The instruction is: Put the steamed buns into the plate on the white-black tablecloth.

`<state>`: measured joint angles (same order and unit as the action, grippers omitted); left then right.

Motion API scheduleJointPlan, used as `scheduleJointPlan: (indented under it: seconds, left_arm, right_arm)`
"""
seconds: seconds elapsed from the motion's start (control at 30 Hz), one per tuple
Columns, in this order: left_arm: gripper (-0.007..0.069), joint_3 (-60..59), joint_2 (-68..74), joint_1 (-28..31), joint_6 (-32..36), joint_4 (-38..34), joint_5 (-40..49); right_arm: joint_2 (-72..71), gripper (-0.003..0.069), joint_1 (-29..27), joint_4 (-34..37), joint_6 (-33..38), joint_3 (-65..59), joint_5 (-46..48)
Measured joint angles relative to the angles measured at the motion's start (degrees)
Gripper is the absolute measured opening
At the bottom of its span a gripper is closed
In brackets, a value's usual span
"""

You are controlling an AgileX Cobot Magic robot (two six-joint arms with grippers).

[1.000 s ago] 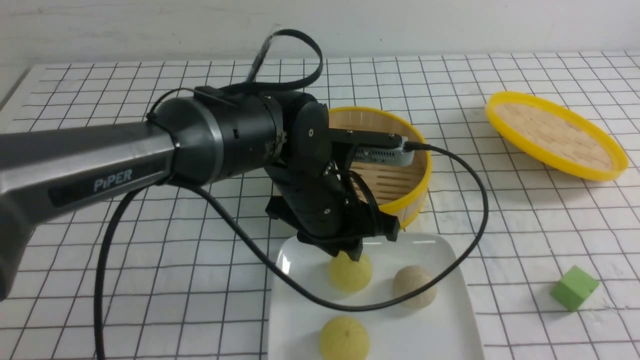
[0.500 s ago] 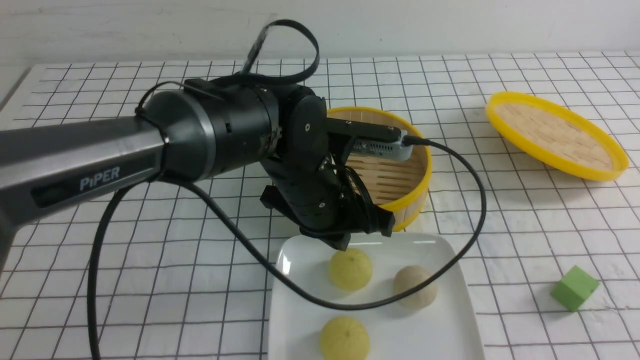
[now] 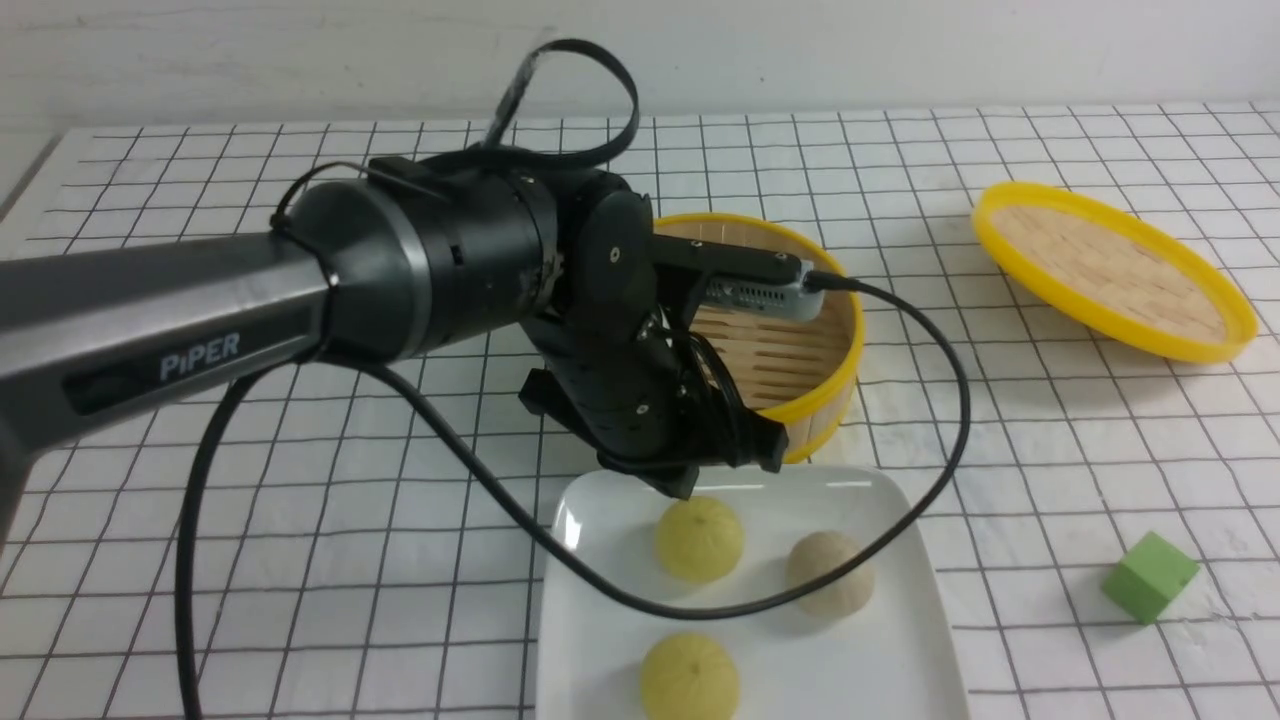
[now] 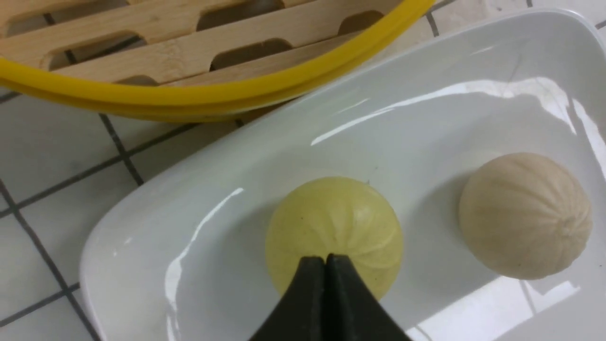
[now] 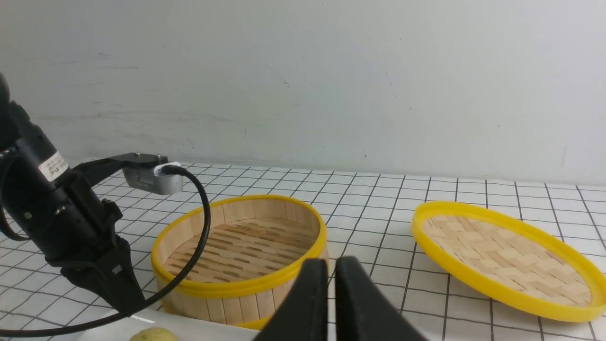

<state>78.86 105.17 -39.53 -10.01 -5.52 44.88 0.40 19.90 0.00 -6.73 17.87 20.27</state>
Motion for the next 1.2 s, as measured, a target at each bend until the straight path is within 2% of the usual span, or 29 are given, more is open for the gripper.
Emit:
scheduleJointPlan:
  seconds: [0.23,0.37,0.43,0.53,0.63,0.97,1.07,1.1,1.2]
  left_arm:
    - [0.0005,0.0,0.0,0.0,-0.5,0.2,0.0]
    - [0.0004,0.0,-1.1,0.0,-1.4,0.8,0.1]
    - [0.0004,0.0,-3.5,0.0,-1.8,1.6,0.0]
    - [0.0004,0.0,-6.9,0.0,-2.1,3.0,0.6]
    - [0.0004,0.0,-13.2,0.0,-2.1,5.5,3.6]
    - [0.0004,-0.6,-35.9,0.0,-5.3,17.0,18.5]
    - [0.0005,-4.6,-43.6,0.0,-8.6,19.6,20.7]
    - [0.0005,-9.2,-49.4,0.0,-10.9,20.0,20.5]
    - [0.0005,-19.0,-57.4,0.0,-15.9,20.1,16.5]
  right_arm:
    - [-0.5,0.0056,-0.8,0.0,0.0,-3.1,-0.3]
    - [-0.8,0.0059,-4.9,-0.5,0.0,-6.9,-0.3]
    - [-1.1,0.0064,-9.4,-2.0,0.0,-10.4,-0.2]
    - [-1.1,0.0068,-12.8,-2.4,0.0,-13.7,-0.2]
    - [-1.1,0.0073,-15.3,-2.5,0.0,-17.7,-0.1]
    - [-1.1,0.0085,-16.1,-2.5,0.0,-19.2,2.1]
    - [-1.1,0.0090,-16.2,-2.5,0.0,-19.2,2.1]
    - [-1.1,0.0091,-16.2,-2.5,0.0,-19.2,2.1]
    - [-1.1,0.0095,-16.2,-2.5,0.0,-19.2,2.1]
